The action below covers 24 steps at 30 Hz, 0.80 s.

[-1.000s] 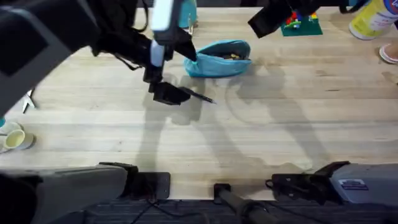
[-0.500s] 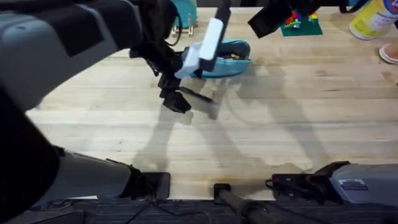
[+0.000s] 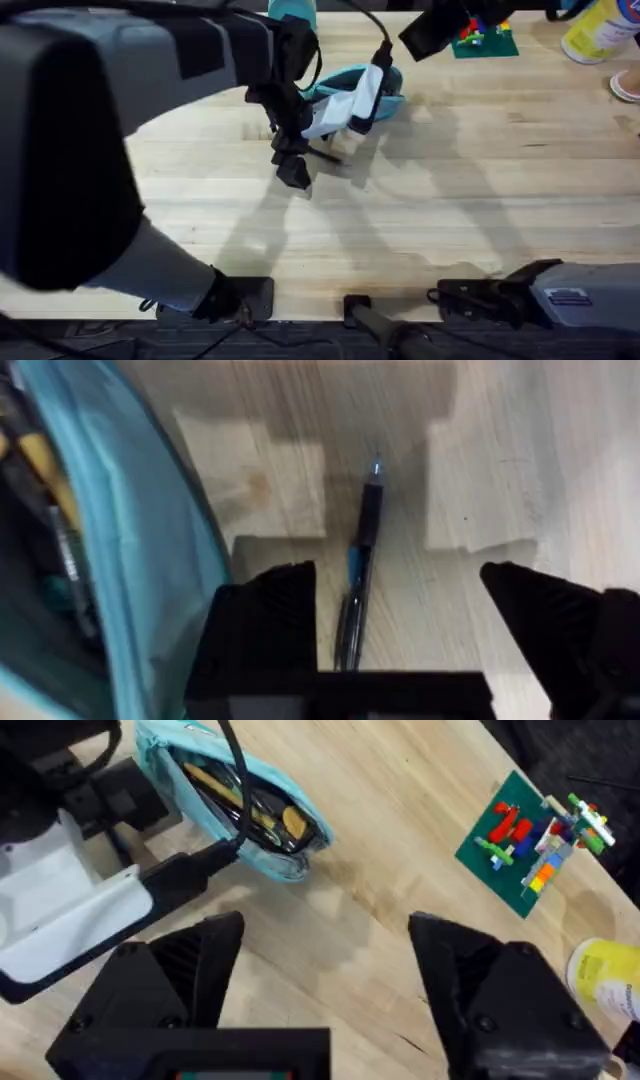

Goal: Unzip the bag, pick up the pens from the table one at a time and place them inside, then zip the bag closed.

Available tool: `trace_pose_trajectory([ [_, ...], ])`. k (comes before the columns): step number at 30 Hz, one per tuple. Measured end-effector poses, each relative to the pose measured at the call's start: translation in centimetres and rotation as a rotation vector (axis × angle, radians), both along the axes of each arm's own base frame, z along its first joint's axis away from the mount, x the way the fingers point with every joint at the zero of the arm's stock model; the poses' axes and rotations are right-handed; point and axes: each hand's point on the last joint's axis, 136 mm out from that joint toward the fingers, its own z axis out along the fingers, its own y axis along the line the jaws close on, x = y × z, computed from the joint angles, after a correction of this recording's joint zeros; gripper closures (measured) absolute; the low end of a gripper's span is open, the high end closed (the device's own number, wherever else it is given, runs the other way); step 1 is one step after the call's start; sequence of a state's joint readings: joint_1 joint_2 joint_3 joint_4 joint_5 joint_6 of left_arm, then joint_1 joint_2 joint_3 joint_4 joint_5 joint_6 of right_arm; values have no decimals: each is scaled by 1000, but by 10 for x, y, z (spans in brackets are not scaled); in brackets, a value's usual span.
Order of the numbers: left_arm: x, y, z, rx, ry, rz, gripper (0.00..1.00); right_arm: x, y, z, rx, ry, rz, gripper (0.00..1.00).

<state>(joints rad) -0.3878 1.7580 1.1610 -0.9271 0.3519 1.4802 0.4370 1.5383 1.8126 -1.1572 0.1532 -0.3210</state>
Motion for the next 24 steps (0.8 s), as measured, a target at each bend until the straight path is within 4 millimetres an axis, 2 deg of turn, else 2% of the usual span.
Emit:
trace_pose_trajectory([
  [3, 0, 2, -8, 16, 21, 5, 7, 0, 0, 0, 0, 0, 0, 5],
  [7, 2, 1, -10, 16, 16, 9, 13, 0, 0, 0, 0, 0, 0, 5],
  [10, 3, 1, -10, 16, 12, 11, 86, 0, 0, 0, 0, 0, 0, 5],
  [14, 4, 4, -11, 36, 4, 15, 136, 0, 0, 0, 0, 0, 0, 5],
  [15, 5, 4, -11, 38, 2, 16, 178, 0, 0, 0, 0, 0, 0, 5],
  [16, 5, 5, -12, 41, 2, 19, 275, 0, 0, 0, 0, 0, 0, 6],
  [19, 5, 5, -12, 45, 2, 18, 654, 0, 0, 0, 0, 0, 0, 6],
  [21, 5, 6, -12, 46, 2, 18, 831, 0, 0, 0, 0, 0, 0, 5],
  [23, 5, 6, -12, 46, 3, 19, 936, 0, 0, 0, 0, 0, 0, 5],
  [24, 4, 6, -12, 46, 4, 19, 948, 0, 0, 0, 0, 0, 0, 5],
])
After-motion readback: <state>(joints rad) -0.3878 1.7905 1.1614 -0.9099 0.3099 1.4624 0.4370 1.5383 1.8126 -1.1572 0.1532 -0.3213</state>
